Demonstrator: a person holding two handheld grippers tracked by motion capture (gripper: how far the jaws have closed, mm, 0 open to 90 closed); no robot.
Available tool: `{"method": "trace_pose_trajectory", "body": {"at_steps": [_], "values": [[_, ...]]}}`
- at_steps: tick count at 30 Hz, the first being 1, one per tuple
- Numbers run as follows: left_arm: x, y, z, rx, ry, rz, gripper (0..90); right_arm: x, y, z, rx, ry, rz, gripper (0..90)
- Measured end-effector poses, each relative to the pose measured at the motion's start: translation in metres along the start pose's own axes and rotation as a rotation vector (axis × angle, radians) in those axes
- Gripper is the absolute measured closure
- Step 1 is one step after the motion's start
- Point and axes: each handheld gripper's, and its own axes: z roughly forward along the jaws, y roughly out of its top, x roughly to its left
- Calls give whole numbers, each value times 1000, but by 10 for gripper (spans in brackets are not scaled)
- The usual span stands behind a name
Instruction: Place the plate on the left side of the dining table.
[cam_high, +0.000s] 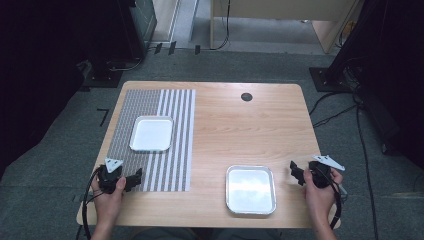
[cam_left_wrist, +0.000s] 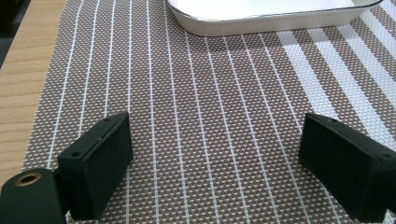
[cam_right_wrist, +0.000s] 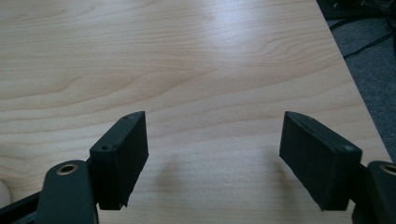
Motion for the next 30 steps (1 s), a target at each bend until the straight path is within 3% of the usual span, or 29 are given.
{"method": "trace_pose_trajectory", "body": {"at_steps": [11, 18, 30], "values": [[0, 0, 0, 0, 0, 1, 98, -24, -13, -7, 5, -27, 14, 239], [0, 0, 0, 0, 0, 0, 98, -32, -17, -13, -4, -30, 16, 239], [0, 0, 0, 0, 0, 0, 98, -28, -27, -20, 17, -66, -90, 209]]}}
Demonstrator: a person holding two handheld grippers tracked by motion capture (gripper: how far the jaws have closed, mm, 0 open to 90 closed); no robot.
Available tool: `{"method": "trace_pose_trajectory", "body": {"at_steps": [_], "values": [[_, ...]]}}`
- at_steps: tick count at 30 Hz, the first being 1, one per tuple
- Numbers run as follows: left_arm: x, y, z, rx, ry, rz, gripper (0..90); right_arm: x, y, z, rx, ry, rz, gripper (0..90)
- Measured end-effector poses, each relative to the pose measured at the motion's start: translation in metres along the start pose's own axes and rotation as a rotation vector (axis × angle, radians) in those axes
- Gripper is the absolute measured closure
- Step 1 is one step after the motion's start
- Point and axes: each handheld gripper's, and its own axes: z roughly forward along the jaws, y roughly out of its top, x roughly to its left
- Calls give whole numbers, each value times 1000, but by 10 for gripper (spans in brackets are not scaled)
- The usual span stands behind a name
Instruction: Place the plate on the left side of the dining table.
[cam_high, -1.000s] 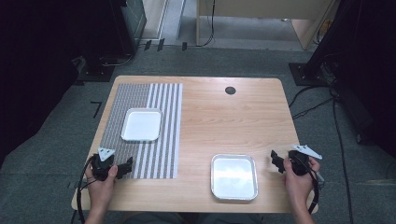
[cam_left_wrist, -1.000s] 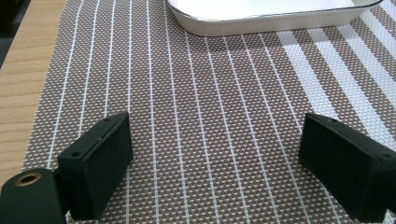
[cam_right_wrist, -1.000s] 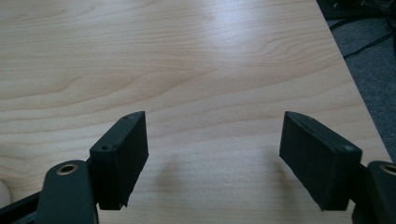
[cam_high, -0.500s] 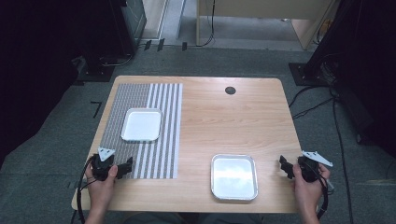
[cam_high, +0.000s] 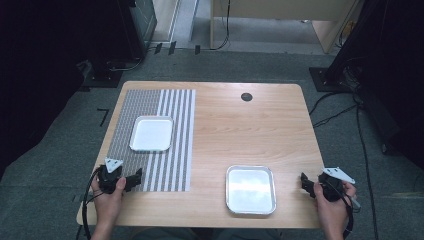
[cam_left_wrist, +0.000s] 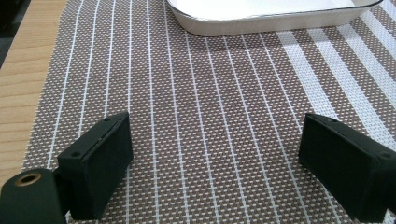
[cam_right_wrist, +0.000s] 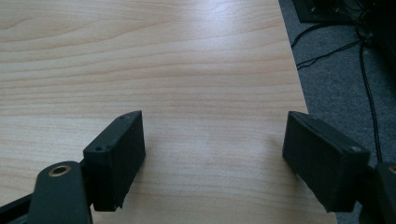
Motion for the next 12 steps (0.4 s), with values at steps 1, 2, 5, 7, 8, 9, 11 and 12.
{"method": "trace_pose_trajectory", "body": {"at_steps": [1, 2, 5, 7, 8, 9, 11, 12], "values": [[0, 0, 0, 0, 0, 0, 98, 0, -1, 0, -1, 3, -1, 208], [0, 0, 0, 0, 0, 0, 98, 0, -1, -1, 0, 4, -2, 208], [0, 0, 0, 0, 0, 1, 98, 1, -2, -2, 0, 7, -3, 208], [0, 0, 0, 0, 0, 0, 98, 1, -2, -2, 0, 8, -6, 208], [0, 0, 0, 0, 0, 0, 98, 1, -2, -2, 0, 8, -6, 208], [0, 0, 0, 0, 0, 0, 98, 1, -2, -2, 0, 9, -6, 207], [0, 0, 0, 0, 0, 0, 98, 1, -2, -2, -1, 9, -5, 207], [0, 0, 0, 0, 0, 0, 98, 1, -2, -2, -1, 9, -5, 207]]}}
